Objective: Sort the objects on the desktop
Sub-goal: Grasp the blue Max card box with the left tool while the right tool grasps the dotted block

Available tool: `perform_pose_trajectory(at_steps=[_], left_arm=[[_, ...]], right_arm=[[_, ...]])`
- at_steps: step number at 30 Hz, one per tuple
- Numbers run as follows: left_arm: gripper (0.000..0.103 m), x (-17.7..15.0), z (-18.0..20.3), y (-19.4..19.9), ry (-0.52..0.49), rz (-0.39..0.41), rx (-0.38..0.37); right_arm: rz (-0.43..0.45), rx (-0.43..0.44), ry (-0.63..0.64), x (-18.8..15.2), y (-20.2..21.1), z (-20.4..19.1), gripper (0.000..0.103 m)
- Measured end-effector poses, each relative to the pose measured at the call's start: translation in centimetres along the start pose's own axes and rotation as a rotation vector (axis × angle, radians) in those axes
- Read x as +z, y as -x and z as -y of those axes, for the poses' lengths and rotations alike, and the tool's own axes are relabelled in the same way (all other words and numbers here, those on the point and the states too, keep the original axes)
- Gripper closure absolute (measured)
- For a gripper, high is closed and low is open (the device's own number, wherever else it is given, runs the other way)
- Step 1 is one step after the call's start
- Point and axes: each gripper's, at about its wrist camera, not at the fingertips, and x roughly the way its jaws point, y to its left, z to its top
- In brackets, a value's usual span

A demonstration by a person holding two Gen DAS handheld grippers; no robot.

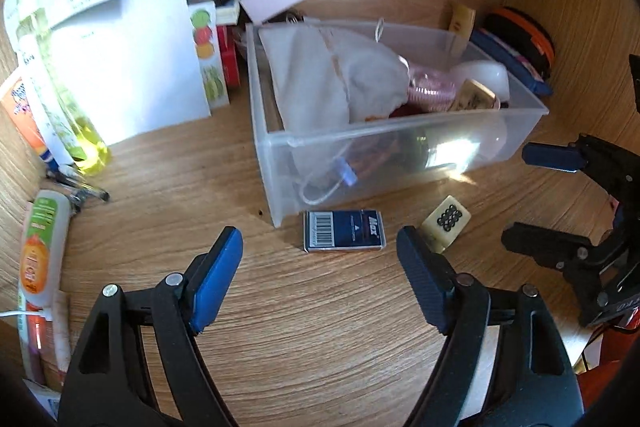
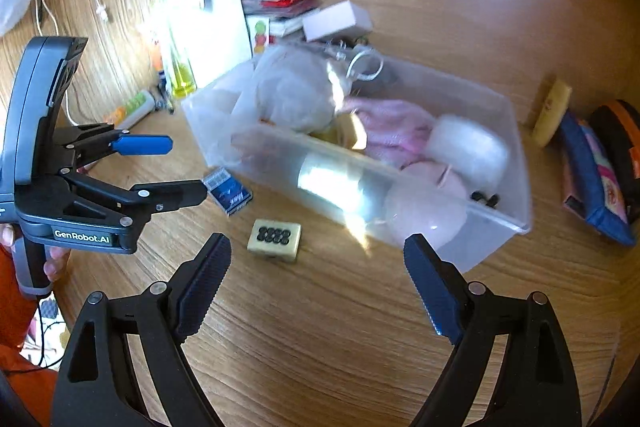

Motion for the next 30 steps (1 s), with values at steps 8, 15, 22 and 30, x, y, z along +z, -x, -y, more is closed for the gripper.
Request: perform_pose_trajectory(at_steps=[8,15,22,30], left_arm=[[0.026,-0.1,0.8,-2.0,-0.039,-0.059,-0.039],[0.041,0.1,1.2,-2.7,-0.067,-0.07,-0.051],[0.05,-0.1,1.1,-2.7,-0.081,-0.042,-0.024],[0.055,-0.1,0.8,-2.7,-0.074,-0.029,-0.017]], right_arm=[[-0.045,0.029,-0.012,-0.2,-2.1,0.0,0.017],[-0.057,0.037,0.0,-0.1,-3.0,-0.6,0.024],[-0.095,0.044,0.024,0.0,-4.3,-1.4,0.041],[-0.108,0.051,0.025,0.0,-5.3,-2.1,0.066]])
